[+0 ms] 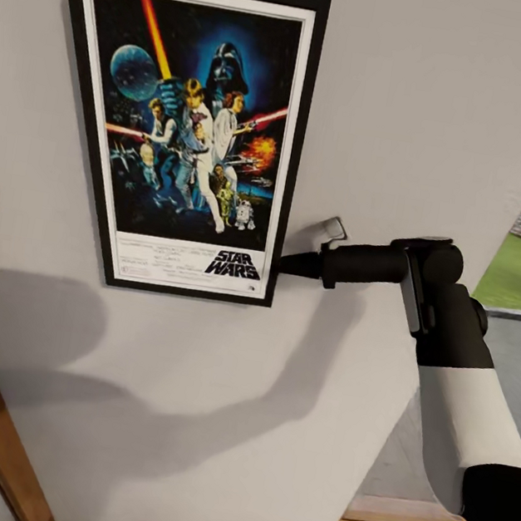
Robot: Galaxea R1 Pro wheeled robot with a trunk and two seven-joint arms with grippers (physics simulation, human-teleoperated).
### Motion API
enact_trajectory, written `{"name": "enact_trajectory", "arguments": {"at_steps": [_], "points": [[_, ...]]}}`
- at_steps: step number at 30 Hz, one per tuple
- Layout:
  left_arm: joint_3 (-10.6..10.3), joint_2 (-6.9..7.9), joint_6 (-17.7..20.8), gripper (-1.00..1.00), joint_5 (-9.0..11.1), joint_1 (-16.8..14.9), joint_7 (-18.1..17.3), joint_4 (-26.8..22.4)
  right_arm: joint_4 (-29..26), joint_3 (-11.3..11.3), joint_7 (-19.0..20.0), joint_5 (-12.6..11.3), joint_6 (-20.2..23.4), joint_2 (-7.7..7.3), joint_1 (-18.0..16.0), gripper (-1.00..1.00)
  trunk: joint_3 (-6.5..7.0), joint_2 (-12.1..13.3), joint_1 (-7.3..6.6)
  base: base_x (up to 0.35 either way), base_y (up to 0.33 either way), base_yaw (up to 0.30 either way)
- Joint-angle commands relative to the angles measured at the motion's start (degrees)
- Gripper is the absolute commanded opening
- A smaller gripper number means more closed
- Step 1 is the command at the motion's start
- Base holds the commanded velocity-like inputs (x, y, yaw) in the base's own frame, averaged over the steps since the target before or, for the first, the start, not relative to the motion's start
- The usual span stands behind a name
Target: Pick up the poster from the kitchen countertop and hang it on one of the wall nails in the kitchen.
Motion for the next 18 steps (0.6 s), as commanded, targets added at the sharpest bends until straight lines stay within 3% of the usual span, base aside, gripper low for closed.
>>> {"name": "enact_trajectory", "arguments": {"at_steps": [1,14,18], "points": [[0.1,-0.02,0.4,1.0,0.0,0.0,-0.3,-0.2,0.0,0.0,0.3,0.1,0.6,-0.03,-0.1,1.0,-0.12,-0.1,0.05,0.033,0.0,0.0],[0.1,-0.01,0.4,1.0,0.0,0.0,-0.3,-0.2,0.0,-0.1,0.3,0.1,0.6,-0.03,-0.1,1.0,-0.12,-0.1,0.05,0.006,0.0,0.0],[0.1,-0.01,0.4,1.0,0.0,0.0,-0.3,-0.2,-0.1,0.0,0.3,0.1,0.6,-0.03,-0.1,1.0,-0.12,-0.1,0.05,-0.163,0.0,0.0]]}}
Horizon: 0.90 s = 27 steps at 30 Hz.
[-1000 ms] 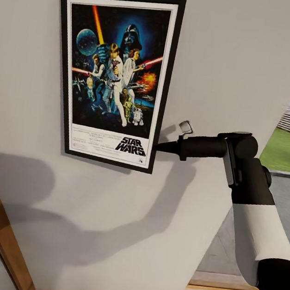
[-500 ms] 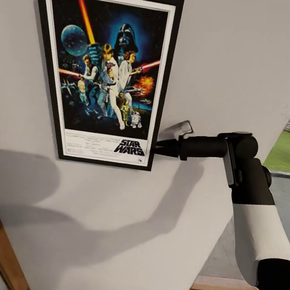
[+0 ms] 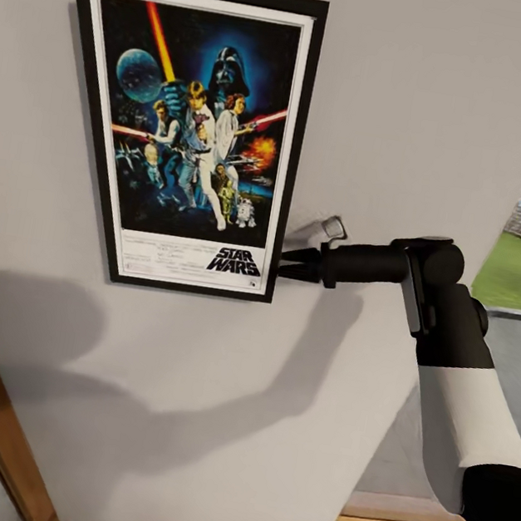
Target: Pick up the poster from the kitchen countertop and hang it on one of the wall nails in the kitchen.
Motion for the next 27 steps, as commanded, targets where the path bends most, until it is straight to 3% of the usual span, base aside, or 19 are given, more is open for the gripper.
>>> {"name": "enact_trajectory", "arguments": {"at_steps": [1,12,17,22,24,27], "points": [[0.1,-0.03,0.4,1.0,0.0,0.0,-0.3,-0.2,-0.1,0.1,0.2,0.5,0.5,-0.04,-0.1,1.0,-0.13,-0.1,0.01,-0.309,0.0,0.0],[0.2,-0.03,0.4,1.0,0.0,0.0,-0.3,-0.2,-3.3,0.3,0.3,0.3,0.2,0.03,0.5,1.0,-0.13,-0.1,0.01,-0.324,0.0,0.0],[0.2,-0.03,0.4,1.0,0.0,0.0,-0.3,-0.2,-8.2,0.5,0.5,0.2,0.1,0.04,3.9,1.0,-0.13,-0.1,0.01,-0.116,0.0,0.0],[0.2,-0.03,0.4,1.0,0.0,0.0,-0.3,-0.2,-11.8,0.5,0.6,0.2,-4.3,-0.02,12.0,1.0,-0.13,-0.1,0.01,-0.024,0.0,0.0],[0.2,-0.03,0.4,1.0,0.0,0.0,-0.4,-0.2,-12.4,0.5,0.7,0.5,-7.9,-0.03,16.8,1.0,-0.13,-0.1,0.01,-0.008,0.0,0.0],[0.2,-0.03,0.5,1.0,0.0,0.0,-0.4,-0.2,-12.7,0.5,0.6,0.9,-15.0,-0.1,27.0,1.0,-0.13,-0.1,0.01,-0.003,0.0,0.0]]}}
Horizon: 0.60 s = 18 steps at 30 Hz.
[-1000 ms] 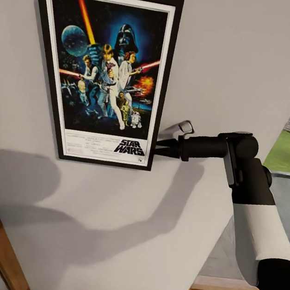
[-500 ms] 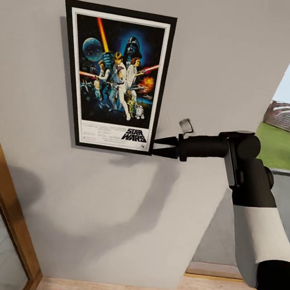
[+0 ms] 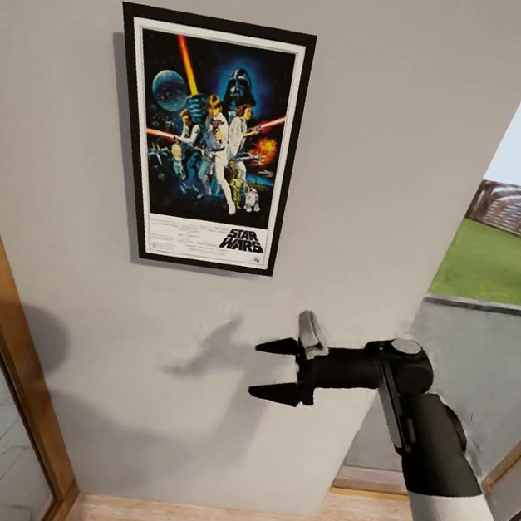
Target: Pick up the poster from the kitchen countertop and hang it on one of the wall nails in the kitchen.
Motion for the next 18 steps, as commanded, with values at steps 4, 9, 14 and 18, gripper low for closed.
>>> {"name": "enact_trajectory", "arguments": {"at_steps": [4,9,14,18], "points": [[0.2,-0.03,0.4,1.0,0.0,0.0,-0.3,-0.2,1.5,-0.1,-0.1,2.4,-8.9,-0.04,11.9,1.0,-0.1,-0.1,0.05,-0.001,0.0,0.0],[0.2,0.0,0.4,1.0,0.1,0.0,-0.3,-0.2,13.2,-0.7,-3.4,4.2,-20.4,-0.08,21.6,1.0,-0.1,-0.1,0.05,0.0,0.0,0.0],[0.2,0.05,0.4,1.0,0.1,0.0,-0.4,-0.2,37.8,-3.7,-8.5,4.5,-34.5,-0.49,25.1,1.0,-0.1,-0.1,0.05,0.0,0.0,0.0],[0.2,0.06,0.4,1.0,0.1,0.0,-0.4,-0.2,48.9,-4.2,-9.8,4.5,-39.5,-1.93,25.5,1.0,-0.1,-0.1,0.05,0.0,0.0,0.0]]}}
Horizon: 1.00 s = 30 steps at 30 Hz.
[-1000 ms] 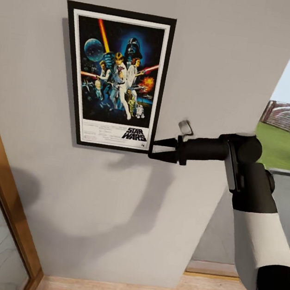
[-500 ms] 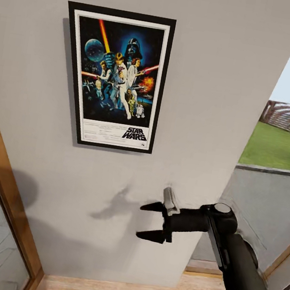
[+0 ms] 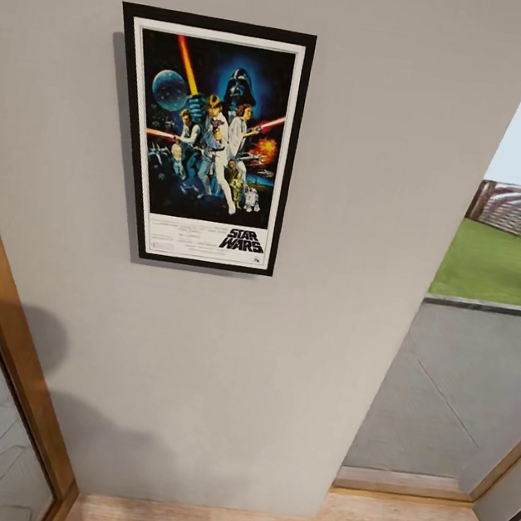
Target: Pick up the poster from the kitchen countertop and hang it on one of the wall nails in the kitchen.
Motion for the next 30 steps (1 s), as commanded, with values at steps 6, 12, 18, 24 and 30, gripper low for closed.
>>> {"name": "enact_trajectory", "arguments": {"at_steps": [6,12,18,24,30], "points": [[0.1,-0.03,0.4,1.0,0.0,0.0,-0.2,-0.1,13.4,-0.4,-5.8,0.0,-3.3,-2.19,0.2,1.0,-0.12,-0.1,0.04,0.0,0.0,0.0],[-0.3,-0.11,0.4,1.0,-0.1,0.0,-0.1,0.5,22.7,-2.8,-34.4,-2.7,-3.6,-2.0,0.2,1.0,0.03,-0.1,0.04,0.0,0.0,0.0],[-0.6,-0.11,0.4,1.0,-0.1,0.0,0.0,0.6,24.9,-2.8,-49.2,-14.0,-3.6,-1.31,0.1,1.0,0.53,-0.1,0.04,0.0,0.0,0.0],[-0.6,-0.11,0.4,1.0,-0.1,0.0,0.0,0.7,25.3,-2.8,-57.3,-14.9,-3.8,0.7,0.1,1.0,1.09,-0.1,0.04,0.0,0.0,0.0],[-0.8,-0.13,0.4,1.0,-0.2,0.0,0.0,1.9,25.4,-2.8,-61.6,-15.1,-4.0,1.73,0.1,1.0,1.66,-0.1,0.04,0.0,0.0,0.0]]}}
